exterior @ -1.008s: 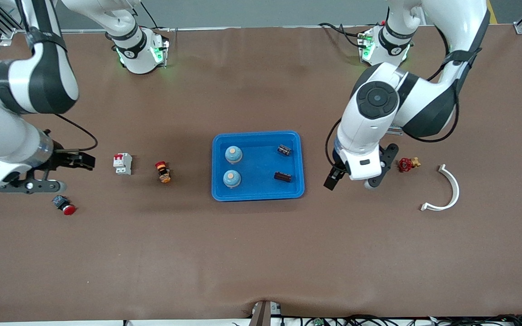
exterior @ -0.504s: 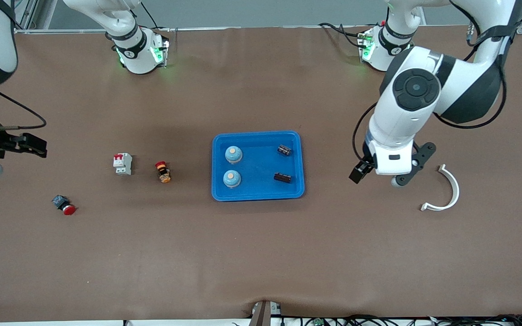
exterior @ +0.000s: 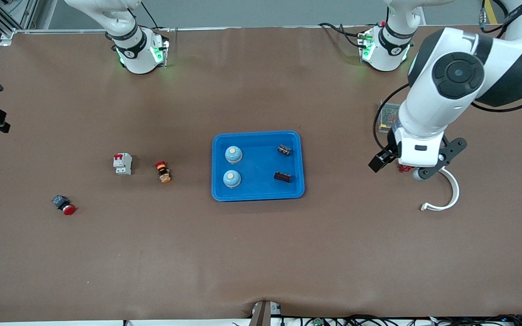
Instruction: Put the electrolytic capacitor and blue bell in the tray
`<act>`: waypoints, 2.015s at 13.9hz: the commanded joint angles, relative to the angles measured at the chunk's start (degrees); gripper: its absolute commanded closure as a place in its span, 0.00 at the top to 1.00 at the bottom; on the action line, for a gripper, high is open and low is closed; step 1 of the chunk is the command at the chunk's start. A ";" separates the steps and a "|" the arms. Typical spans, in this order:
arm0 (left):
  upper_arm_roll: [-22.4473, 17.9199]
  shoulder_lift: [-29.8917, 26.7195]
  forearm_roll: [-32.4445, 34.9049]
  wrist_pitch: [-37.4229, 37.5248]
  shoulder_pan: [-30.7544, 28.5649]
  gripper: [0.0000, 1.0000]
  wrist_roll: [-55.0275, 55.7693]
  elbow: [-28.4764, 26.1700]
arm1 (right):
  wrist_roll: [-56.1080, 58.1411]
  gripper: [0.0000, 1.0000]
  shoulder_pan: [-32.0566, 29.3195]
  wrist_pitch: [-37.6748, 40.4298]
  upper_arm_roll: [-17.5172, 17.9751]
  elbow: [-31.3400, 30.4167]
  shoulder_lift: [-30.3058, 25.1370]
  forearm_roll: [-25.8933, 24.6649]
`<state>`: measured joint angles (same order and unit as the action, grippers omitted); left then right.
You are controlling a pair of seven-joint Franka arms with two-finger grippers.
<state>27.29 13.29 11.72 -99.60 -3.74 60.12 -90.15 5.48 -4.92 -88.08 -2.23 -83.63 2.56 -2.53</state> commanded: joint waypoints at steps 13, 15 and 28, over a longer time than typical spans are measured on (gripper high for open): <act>0.13 -8.45 -2.49 5.29 -11.37 1.00 -28.91 -3.89 | -3.63 1.00 -1.41 -0.69 0.03 -0.22 -1.24 3.24; 0.13 -8.89 -2.49 5.82 -11.81 1.00 -31.81 -3.81 | -4.51 1.00 -1.41 -1.39 0.12 -0.30 -1.24 3.41; -0.22 -11.08 -2.76 8.10 -15.68 1.00 -45.53 -3.19 | -3.55 1.00 -0.27 0.19 0.03 -0.83 -0.71 4.55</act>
<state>27.05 4.90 10.50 -93.10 -18.27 17.45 -92.39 1.83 -5.19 -88.32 -2.39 -84.00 2.19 1.31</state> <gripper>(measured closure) 0.000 0.000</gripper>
